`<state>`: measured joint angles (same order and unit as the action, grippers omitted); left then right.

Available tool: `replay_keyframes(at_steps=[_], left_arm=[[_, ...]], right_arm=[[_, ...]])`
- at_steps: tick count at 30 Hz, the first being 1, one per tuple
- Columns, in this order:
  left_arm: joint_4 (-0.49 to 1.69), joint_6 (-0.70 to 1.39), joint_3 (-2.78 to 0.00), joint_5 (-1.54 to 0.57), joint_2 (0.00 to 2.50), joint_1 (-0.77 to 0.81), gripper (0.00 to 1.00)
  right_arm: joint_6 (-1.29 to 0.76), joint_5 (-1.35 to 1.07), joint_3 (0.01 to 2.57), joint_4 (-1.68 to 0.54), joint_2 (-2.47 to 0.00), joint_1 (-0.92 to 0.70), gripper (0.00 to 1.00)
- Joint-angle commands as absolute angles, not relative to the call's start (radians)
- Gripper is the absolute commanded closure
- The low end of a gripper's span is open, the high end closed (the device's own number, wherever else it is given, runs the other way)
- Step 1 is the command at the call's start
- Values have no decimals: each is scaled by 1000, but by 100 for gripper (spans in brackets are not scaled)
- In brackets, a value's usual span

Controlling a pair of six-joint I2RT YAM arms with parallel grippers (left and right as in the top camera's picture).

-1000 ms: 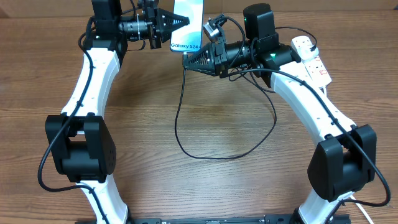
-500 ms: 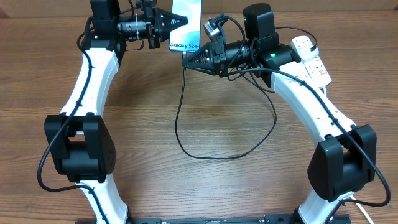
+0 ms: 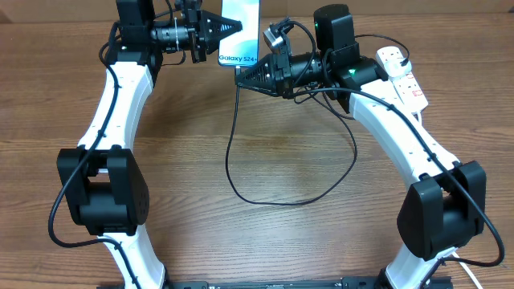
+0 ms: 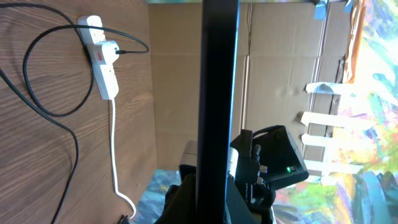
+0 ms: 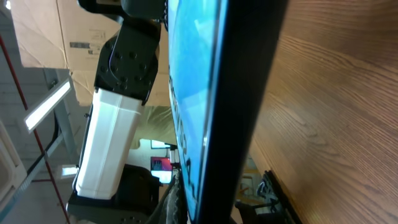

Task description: Plug charger to phone and switch on socket

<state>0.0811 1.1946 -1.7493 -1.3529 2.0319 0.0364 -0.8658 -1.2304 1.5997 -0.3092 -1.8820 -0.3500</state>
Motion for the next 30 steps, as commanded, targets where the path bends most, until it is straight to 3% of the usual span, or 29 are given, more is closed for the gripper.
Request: replay_keyframes(at_steps=[1,16,30], left_arm=[[73,1183,-1781,-1423,2026,33,96],[73,1182,-1781,-1441,2026,33,96],[73,1147,-1781,-1478,2026,33,96]], right_arm=[[-893,-1127,1617,-300,-1861,-353,96],[-898,-1060,1617,-292,-1861,-364,96],[-891,-1178,1617,-293,-1861,-363,96]])
